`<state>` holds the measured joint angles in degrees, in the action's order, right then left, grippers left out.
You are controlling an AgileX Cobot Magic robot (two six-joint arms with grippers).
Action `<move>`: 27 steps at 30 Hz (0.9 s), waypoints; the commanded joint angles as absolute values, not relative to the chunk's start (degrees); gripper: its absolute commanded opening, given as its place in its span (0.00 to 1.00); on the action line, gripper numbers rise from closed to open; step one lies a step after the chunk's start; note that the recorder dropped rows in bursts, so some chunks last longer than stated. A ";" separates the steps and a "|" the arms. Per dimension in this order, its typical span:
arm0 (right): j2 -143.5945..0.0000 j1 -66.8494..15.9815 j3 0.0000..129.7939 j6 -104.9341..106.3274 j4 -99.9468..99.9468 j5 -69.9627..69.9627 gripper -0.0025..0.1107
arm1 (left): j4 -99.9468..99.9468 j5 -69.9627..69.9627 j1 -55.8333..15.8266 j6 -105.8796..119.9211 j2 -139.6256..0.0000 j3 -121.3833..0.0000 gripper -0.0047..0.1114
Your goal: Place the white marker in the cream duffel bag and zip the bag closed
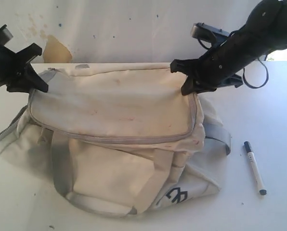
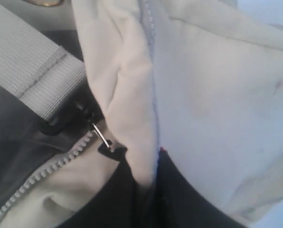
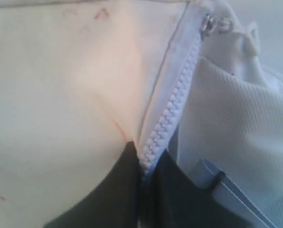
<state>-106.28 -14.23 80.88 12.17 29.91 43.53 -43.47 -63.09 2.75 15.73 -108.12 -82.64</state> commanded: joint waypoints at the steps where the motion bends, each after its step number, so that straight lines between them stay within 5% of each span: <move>1: -106.72 -13.00 86.02 11.77 21.85 42.34 0.02 | -45.02 -69.96 2.60 14.99 -107.28 -80.51 0.04; 12: -110.89 -13.00 89.23 11.87 14.70 45.29 0.03 | -49.50 -69.64 -3.09 20.92 -105.02 -74.06 0.04; 17: -110.89 -13.00 89.23 11.84 15.16 46.99 0.28 | -47.82 -68.37 -2.97 20.92 -104.60 -74.06 0.07; 21: -110.89 -13.00 89.23 11.58 15.16 47.70 0.54 | -45.84 -68.68 -2.97 20.92 -104.60 -74.06 0.29; 27: -109.71 -13.00 89.47 11.58 15.16 48.29 0.61 | -45.75 -68.57 -2.97 20.92 -104.60 -74.16 0.65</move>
<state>-110.92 -13.63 89.01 11.62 15.32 47.94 -45.84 -68.13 -2.80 20.75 -105.37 -74.20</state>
